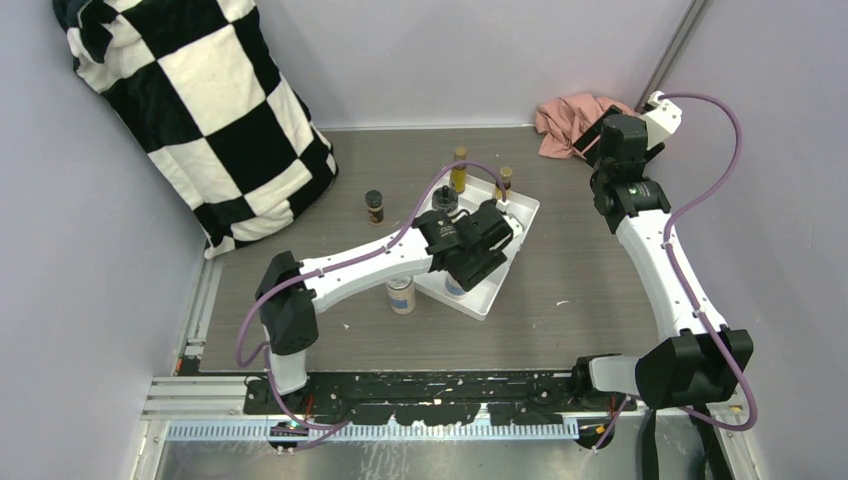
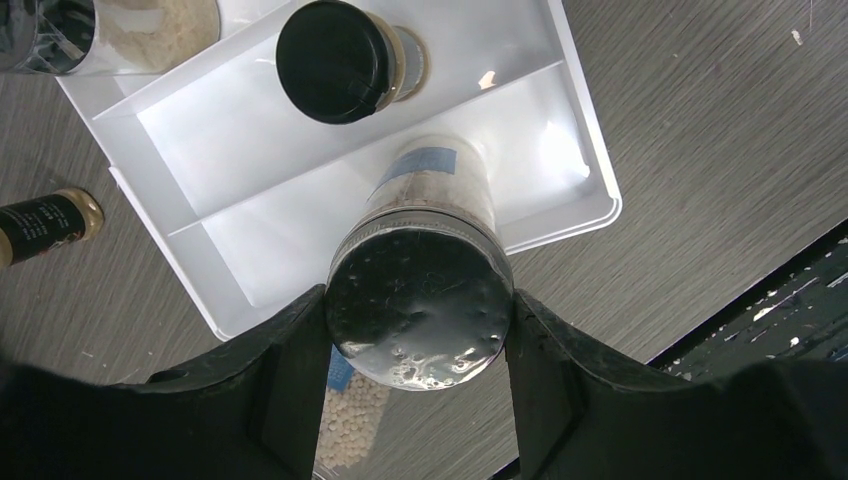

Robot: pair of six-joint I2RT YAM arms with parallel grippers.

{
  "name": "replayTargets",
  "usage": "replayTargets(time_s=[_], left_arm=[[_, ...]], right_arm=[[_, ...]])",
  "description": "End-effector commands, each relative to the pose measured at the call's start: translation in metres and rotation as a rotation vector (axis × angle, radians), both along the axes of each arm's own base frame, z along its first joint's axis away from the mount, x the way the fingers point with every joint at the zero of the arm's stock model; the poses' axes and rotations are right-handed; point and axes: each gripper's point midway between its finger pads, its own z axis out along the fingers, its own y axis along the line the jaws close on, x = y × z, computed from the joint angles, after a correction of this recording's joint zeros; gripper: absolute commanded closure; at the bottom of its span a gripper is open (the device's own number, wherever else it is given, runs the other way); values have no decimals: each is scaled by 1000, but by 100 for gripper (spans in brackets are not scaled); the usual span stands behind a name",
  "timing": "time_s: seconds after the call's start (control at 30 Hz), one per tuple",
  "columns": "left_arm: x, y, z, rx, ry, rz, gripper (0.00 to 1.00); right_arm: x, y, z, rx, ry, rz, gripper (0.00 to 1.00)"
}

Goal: Organize the condiment bottles
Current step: Place the bottle in the storage box.

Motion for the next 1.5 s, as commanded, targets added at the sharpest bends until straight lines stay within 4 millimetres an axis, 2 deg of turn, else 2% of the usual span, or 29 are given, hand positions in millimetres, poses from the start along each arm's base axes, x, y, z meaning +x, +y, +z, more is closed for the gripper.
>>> replayTargets(time_s=[0.0, 0.07, 0.33, 0.5, 0.6, 0.77, 1.0, 1.23, 1.47], left_arm=[[3, -10, 14, -83, -24, 16, 96], [3, -9, 14, -88, -22, 24, 89], [8, 1, 11, -72, -37, 71, 44], [12, 8, 11, -53, -53, 101, 30], [14, 11, 11, -44, -60, 113, 26], [15, 13, 13, -42, -67, 125, 25], [17, 12, 27, -61, -84, 128, 23], [21, 17, 61, -111, -135, 147, 23], [22, 25, 102, -182, -192, 164, 22]], right_arm=[[2, -3, 14, -5, -54, -9, 26], [2, -3, 14, -5, -54, -9, 26], [3, -3, 12, -5, -50, -7, 26], [3, -3, 11, -4, -47, -7, 26], [4, -3, 11, -3, -47, -7, 26], [4, -3, 11, -2, -46, -6, 26], [6, -2, 13, -2, -50, -1, 26], [9, 1, 19, 6, -54, 13, 26], [14, 9, 33, 14, -64, 54, 26]])
